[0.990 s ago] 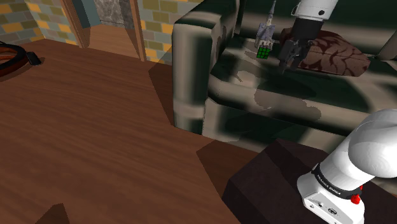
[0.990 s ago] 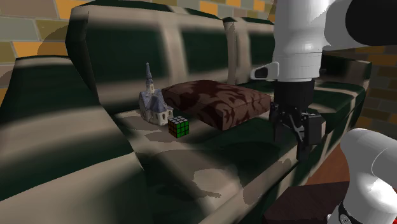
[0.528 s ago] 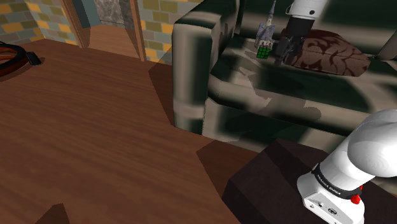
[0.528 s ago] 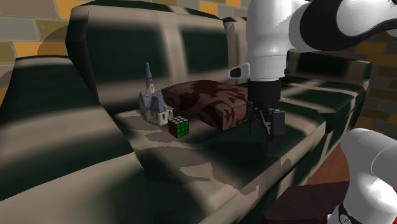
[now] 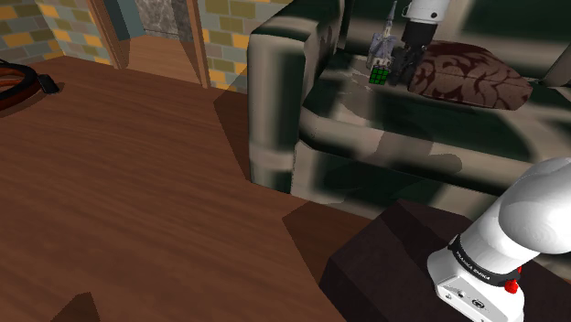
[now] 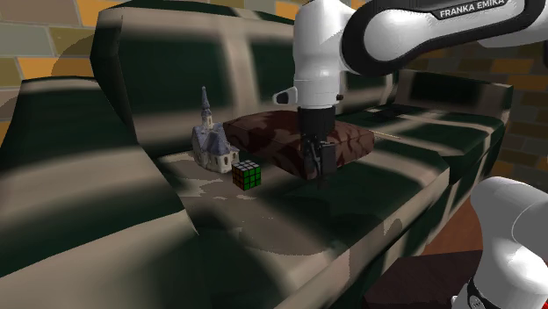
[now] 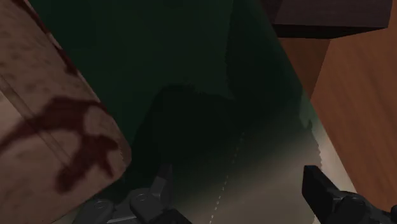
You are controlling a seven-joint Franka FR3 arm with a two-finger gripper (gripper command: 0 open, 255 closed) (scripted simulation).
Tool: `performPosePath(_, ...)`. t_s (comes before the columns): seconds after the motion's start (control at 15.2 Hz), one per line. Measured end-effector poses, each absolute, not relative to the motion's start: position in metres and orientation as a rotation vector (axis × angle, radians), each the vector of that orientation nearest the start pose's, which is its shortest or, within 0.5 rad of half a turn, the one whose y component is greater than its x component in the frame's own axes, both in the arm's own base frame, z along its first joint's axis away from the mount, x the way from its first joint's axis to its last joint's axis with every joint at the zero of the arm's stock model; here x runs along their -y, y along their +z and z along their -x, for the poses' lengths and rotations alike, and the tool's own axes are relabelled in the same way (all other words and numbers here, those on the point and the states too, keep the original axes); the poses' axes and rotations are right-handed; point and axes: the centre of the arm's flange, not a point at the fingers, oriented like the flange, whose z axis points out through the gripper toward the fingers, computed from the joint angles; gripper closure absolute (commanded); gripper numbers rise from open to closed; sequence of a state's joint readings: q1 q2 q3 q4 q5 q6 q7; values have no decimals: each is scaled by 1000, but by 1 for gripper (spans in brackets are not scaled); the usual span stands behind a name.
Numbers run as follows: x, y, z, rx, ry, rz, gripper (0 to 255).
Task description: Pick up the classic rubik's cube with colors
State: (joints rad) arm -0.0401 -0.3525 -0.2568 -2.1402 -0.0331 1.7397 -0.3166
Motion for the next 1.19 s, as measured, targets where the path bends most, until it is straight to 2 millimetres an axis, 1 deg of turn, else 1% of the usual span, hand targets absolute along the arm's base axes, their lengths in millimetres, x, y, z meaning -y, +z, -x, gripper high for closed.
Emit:
performPosePath(0.26, 180, 537, -452, 100, 56, 3088, 0)
performPosePath(0.33, 192, 536, -461, 107, 54, 3092, 0)
performPosePath(0.59, 227, 533, -501, 142, 50, 3110, 0)
performPosePath(0.66, 237, 533, -508, 150, 49, 3114, 0)
performPosePath(0.73, 248, 534, -518, 158, 47, 3118, 0)
performPosePath(0.92, 270, 533, -544, 184, 43, 3131, 0)
performPosePath(0.99, 276, 532, -550, 190, 43, 3134, 0)
performPosePath(1.19, 280, 522, -555, 197, 42, 3136, 0)
